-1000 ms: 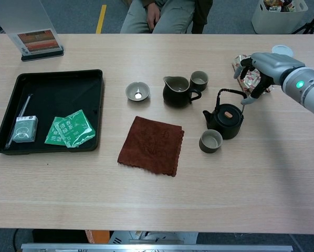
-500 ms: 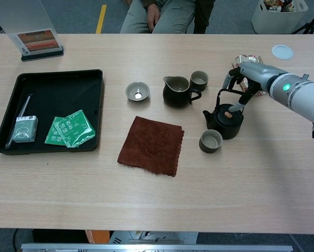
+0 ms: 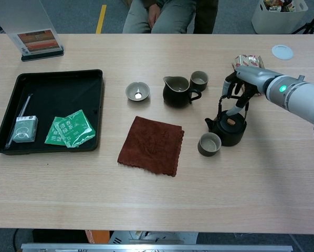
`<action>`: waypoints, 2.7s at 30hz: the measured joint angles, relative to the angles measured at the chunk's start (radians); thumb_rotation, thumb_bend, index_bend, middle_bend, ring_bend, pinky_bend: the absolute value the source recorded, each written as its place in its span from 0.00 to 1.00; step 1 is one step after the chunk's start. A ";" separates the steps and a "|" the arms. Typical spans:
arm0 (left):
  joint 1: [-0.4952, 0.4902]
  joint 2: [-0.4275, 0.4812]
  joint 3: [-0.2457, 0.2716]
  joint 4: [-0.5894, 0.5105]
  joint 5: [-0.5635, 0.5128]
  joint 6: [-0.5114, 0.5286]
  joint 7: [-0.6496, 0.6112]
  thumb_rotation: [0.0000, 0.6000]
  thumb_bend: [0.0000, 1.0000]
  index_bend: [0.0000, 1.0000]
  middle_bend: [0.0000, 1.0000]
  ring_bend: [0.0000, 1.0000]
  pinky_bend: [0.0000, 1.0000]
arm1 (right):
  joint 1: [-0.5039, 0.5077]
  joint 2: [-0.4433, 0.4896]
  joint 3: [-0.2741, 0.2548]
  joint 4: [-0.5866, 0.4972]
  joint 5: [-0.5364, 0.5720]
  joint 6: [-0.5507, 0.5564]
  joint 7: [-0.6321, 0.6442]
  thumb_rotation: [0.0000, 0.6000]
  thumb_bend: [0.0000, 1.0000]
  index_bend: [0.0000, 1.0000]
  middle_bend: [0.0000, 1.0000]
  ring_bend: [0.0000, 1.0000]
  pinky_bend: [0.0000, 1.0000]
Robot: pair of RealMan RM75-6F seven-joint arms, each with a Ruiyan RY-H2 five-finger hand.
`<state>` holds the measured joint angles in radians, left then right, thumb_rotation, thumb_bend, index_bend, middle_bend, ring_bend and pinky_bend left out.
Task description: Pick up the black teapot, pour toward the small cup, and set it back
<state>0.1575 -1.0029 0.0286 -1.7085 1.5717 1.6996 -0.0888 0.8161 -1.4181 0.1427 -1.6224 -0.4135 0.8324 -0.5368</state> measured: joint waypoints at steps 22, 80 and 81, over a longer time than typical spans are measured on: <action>0.007 -0.001 -0.001 0.003 0.002 0.007 0.000 1.00 0.22 0.02 0.00 0.00 0.00 | 0.061 0.014 -0.063 -0.022 0.076 -0.004 0.003 1.00 0.00 0.50 0.48 0.37 0.07; 0.005 -0.005 -0.005 -0.001 0.004 0.002 0.010 1.00 0.22 0.02 0.00 0.00 0.00 | 0.209 0.182 -0.174 -0.185 0.152 -0.151 0.187 1.00 0.00 0.63 0.60 0.59 0.43; 0.005 -0.005 -0.005 -0.001 0.003 0.001 0.010 1.00 0.22 0.02 0.00 0.00 0.00 | 0.210 0.181 -0.176 -0.184 0.152 -0.151 0.189 1.00 0.00 0.64 0.61 0.59 0.44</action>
<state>0.1621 -1.0083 0.0231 -1.7099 1.5751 1.7007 -0.0785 1.0266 -1.2371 -0.0331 -1.8063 -0.2619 0.6817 -0.3476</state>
